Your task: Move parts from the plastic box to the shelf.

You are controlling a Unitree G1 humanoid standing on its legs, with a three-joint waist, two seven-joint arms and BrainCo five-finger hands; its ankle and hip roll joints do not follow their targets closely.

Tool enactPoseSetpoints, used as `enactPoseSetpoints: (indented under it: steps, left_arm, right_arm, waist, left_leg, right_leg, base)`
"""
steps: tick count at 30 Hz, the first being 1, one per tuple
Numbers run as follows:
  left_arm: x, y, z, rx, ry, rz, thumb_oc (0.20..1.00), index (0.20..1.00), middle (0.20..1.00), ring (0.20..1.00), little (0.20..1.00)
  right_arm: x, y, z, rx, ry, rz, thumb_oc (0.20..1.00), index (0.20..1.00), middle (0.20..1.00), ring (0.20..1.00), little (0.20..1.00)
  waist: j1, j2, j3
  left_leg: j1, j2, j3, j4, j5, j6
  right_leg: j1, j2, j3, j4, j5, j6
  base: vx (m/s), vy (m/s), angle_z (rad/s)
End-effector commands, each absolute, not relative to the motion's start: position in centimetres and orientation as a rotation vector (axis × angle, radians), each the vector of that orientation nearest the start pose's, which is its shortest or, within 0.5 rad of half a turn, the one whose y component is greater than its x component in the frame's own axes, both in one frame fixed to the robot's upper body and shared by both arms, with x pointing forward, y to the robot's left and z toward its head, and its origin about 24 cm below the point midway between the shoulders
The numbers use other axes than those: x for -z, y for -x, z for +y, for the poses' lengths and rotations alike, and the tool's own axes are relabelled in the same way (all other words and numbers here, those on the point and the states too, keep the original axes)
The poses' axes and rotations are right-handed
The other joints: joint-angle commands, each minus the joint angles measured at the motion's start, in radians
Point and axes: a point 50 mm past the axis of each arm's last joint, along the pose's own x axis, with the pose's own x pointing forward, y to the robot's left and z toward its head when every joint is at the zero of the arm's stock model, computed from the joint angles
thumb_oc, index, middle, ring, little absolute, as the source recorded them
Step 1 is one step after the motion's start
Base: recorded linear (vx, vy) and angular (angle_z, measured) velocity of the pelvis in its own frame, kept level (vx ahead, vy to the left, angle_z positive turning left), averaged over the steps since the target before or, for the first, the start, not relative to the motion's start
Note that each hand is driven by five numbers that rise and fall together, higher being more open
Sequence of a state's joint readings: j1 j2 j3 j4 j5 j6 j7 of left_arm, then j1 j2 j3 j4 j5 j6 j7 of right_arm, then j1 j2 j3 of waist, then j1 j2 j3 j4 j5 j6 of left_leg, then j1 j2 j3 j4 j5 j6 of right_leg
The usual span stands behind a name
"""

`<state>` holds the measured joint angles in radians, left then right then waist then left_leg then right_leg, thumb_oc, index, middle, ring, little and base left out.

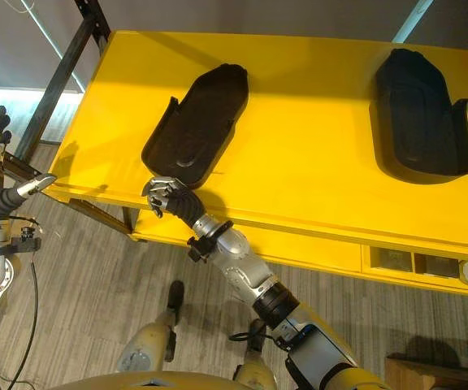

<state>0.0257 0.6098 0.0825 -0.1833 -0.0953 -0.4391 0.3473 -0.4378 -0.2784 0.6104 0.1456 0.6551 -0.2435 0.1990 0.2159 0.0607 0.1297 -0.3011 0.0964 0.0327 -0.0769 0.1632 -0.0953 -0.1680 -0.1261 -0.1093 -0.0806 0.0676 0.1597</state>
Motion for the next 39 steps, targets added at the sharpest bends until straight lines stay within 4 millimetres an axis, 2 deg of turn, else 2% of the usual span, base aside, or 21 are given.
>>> enactPoseSetpoints:
  steps: [1,6,15,21,24,25,28,29,30,31,32,33,34,35,36,38,39]
  left_arm:
    - [-18.1,-22.9,25.2,-0.234,-0.439,-0.775,1.0,1.0,1.0,1.0,1.0]
    - [-18.2,-22.8,25.3,-0.236,-0.463,-0.772,1.0,1.0,1.0,1.0,1.0]
    - [-18.2,-23.1,24.8,-0.211,-0.45,-0.771,1.0,1.0,1.0,1.0,1.0]
    - [-18.2,-23.3,24.6,-0.204,-0.441,-0.774,1.0,1.0,1.0,1.0,1.0]
    - [-18.8,-23.2,24.3,-0.203,-0.455,-0.801,1.0,1.0,1.0,1.0,1.0]
    - [-18.7,-23.2,24.3,-0.202,-0.454,-0.8,1.0,1.0,1.0,1.0,1.0]
    - [-19.2,-23.1,23.8,-0.181,-0.48,-0.822,1.0,1.0,1.0,1.0,1.0]
    - [-19.9,-23.1,23.0,-0.128,-0.496,-0.859,1.0,1.0,1.0,1.0,1.0]
    - [-19.9,-23.1,22.7,-0.103,-0.505,-0.859,1.0,1.0,1.0,1.0,1.0]
    - [-19.9,-23.1,22.7,-0.101,-0.504,-0.858,1.0,1.0,1.0,1.0,1.0]
    - [-20.1,-23.2,22.2,-0.063,-0.509,-0.867,1.0,1.0,1.0,1.0,1.0]
    - [-20.1,-23.3,21.7,-0.025,-0.508,-0.866,1.0,1.0,1.0,1.0,1.0]
    - [-20.1,-23.3,21.7,-0.025,-0.508,-0.866,1.0,1.0,1.0,1.0,1.0]
    - [-19.6,-23.5,21.5,-0.01,-0.514,-0.834,1.0,1.0,1.0,1.0,1.0]
    - [-19.6,-23.5,21.5,-0.009,-0.514,-0.834,1.0,1.0,1.0,1.0,1.0]
    - [-18.8,-23.6,21.6,0.005,-0.544,-0.79,1.0,1.0,1.0,1.0,1.0]
    - [-18.2,-23.8,22.0,-0.004,-0.57,-0.752,1.0,1.0,1.0,1.0,1.0]
  right_arm:
    - [-13.9,-29.9,-6.3,-0.627,-0.217,-0.435,0.2,0.2,0.2,0.2,0.2]
    - [-14.4,-30.4,-7.3,-0.532,-0.178,-0.472,0.2,0.2,0.2,0.2,0.2]
    - [-17.1,-31.6,-8.1,-0.45,-0.121,-0.57,0.2,0.2,0.2,0.2,0.2]
    - [-16.9,-31.5,-8.0,-0.459,-0.127,-0.564,0.2,0.2,0.2,0.2,0.2]
    - [-17.3,-29.7,-8.1,-0.534,-0.144,-0.611,0.2,0.2,0.2,0.2,0.2]
    - [-17.3,-29.7,-8.1,-0.534,-0.144,-0.609,0.2,0.2,0.2,0.2,0.2]
    - [-17.6,-27.5,-8.7,-0.633,-0.119,-0.651,0.2,0.2,0.2,0.2,0.2]
    - [-17.3,-25.7,-8.8,-0.771,-0.094,-0.642,0.529,0.529,0.529,0.529,0.529]
    - [-17.1,-25.0,-9.0,-0.82,-0.07,-0.628,0.912,0.912,0.912,0.912,0.912]
    - [-17.1,-24.9,-9.0,-0.821,-0.07,-0.626,1.0,1.0,1.0,1.0,1.0]
    - [-16.8,-24.2,-9.6,-0.867,-0.038,-0.606,1.0,1.0,1.0,1.0,1.0]
    - [-16.6,-22.9,-10.9,-0.88,0.005,-0.598,1.0,1.0,1.0,1.0,1.0]
    - [-16.6,-22.9,-10.9,-0.88,0.005,-0.598,1.0,1.0,1.0,1.0,1.0]
    - [-15.9,-22.3,-13.7,-0.772,0.026,-0.566,1.0,1.0,1.0,1.0,1.0]
    - [-15.9,-22.3,-13.7,-0.771,0.026,-0.565,1.0,1.0,1.0,1.0,1.0]
    - [-15.3,-21.6,-16.1,-0.661,0.055,-0.536,1.0,1.0,1.0,1.0,1.0]
    - [-14.6,-21.3,-18.3,-0.533,0.093,-0.516,1.0,1.0,1.0,1.0,1.0]
  waist:
    - [0.002,-0.029,-0.02]
    - [-0.002,-0.023,-0.024]
    - [0.007,-0.018,-0.029]
    - [0.003,-0.019,-0.03]
    - [-0.017,-0.03,-0.03]
    - [-0.017,-0.03,-0.03]
    - [-0.037,-0.044,-0.033]
    - [-0.059,-0.061,-0.036]
    - [-0.066,-0.069,-0.039]
    - [-0.066,-0.068,-0.039]
    - [-0.081,-0.078,-0.043]
    - [-0.114,-0.098,-0.051]
    - [-0.114,-0.098,-0.051]
    - [-0.156,-0.112,-0.055]
    - [-0.153,-0.113,-0.057]
    - [-0.198,-0.13,-0.065]
    - [-0.246,-0.137,-0.073]
  left_leg:
    - [0.083,-0.004,0.059,0.085,-0.189,-0.018]
    - [0.08,-0.007,0.062,0.087,-0.193,-0.014]
    - [0.073,-0.007,0.06,0.086,-0.194,-0.012]
    - [0.078,-0.006,0.06,0.088,-0.198,-0.009]
    - [0.087,-0.006,0.069,0.097,-0.209,-0.005]
    - [0.088,-0.007,0.07,0.097,-0.21,-0.005]
    - [0.101,-0.006,0.077,0.107,-0.223,0.001]
    - [0.113,-0.005,0.083,0.114,-0.231,0.001]
    - [0.12,-0.004,0.085,0.117,-0.236,0.002]
    - [0.121,-0.004,0.085,0.117,-0.236,0.002]
    - [0.13,-0.003,0.09,0.121,-0.242,0.002]
    - [0.15,0.003,0.106,0.128,-0.251,0.0]
    - [0.15,0.003,0.106,0.128,-0.251,0.0]
    - [0.181,0.011,0.134,0.132,-0.265,0.0]
    - [0.178,0.01,0.135,0.131,-0.261,0.0]
    - [0.208,0.021,0.178,0.14,-0.275,0.003]
    - [0.239,0.032,0.225,0.158,-0.295,0.009]
  right_leg:
    - [-0.049,-0.035,0.086,0.102,-0.114,0.035]
    - [-0.057,-0.037,0.091,0.103,-0.113,0.037]
    - [-0.065,-0.035,0.094,0.102,-0.113,0.036]
    - [-0.061,-0.033,0.096,0.104,-0.113,0.036]
    - [-0.052,-0.033,0.102,0.108,-0.116,0.037]
    - [-0.052,-0.033,0.103,0.108,-0.117,0.037]
    - [-0.042,-0.034,0.111,0.113,-0.119,0.038]
    - [-0.033,-0.035,0.114,0.118,-0.12,0.041]
    - [-0.027,-0.035,0.114,0.118,-0.121,0.042]
    - [-0.026,-0.035,0.114,0.118,-0.122,0.042]
    - [-0.019,-0.035,0.119,0.119,-0.124,0.043]
    - [-0.006,-0.035,0.127,0.124,-0.125,0.047]
    - [-0.006,-0.035,0.127,0.124,-0.125,0.047]
    - [0.005,-0.03,0.148,0.129,-0.129,0.054]
    - [0.002,-0.03,0.15,0.128,-0.125,0.054]
    - [0.005,-0.019,0.187,0.133,-0.121,0.062]
    - [0.003,-0.002,0.229,0.145,-0.118,0.074]
  base:
    - [0.03,0.005,-0.12]
    - [0.01,0.0,-0.04]
    - [0.0,-0.002,0.0]
    - [0.0,0.0,0.0]
    - [0.0,0.0,0.0]
    - [-0.01,0.03,0.02]
    - [-0.01,0.03,-0.01]
    - [-0.01,0.033,-0.02]
    - [0.0,0.0,0.0]
    - [0.0,0.0,0.0]
    - [0.01,0.014,-0.22]
    - [0.01,0.014,-0.21]
    - [0.02,0.041,-0.3]
    - [0.0,0.03,-0.22]
    - [0.0,0.04,-0.37]
    - [0.02,0.034,-0.54]
    - [0.03,0.037,-0.81]
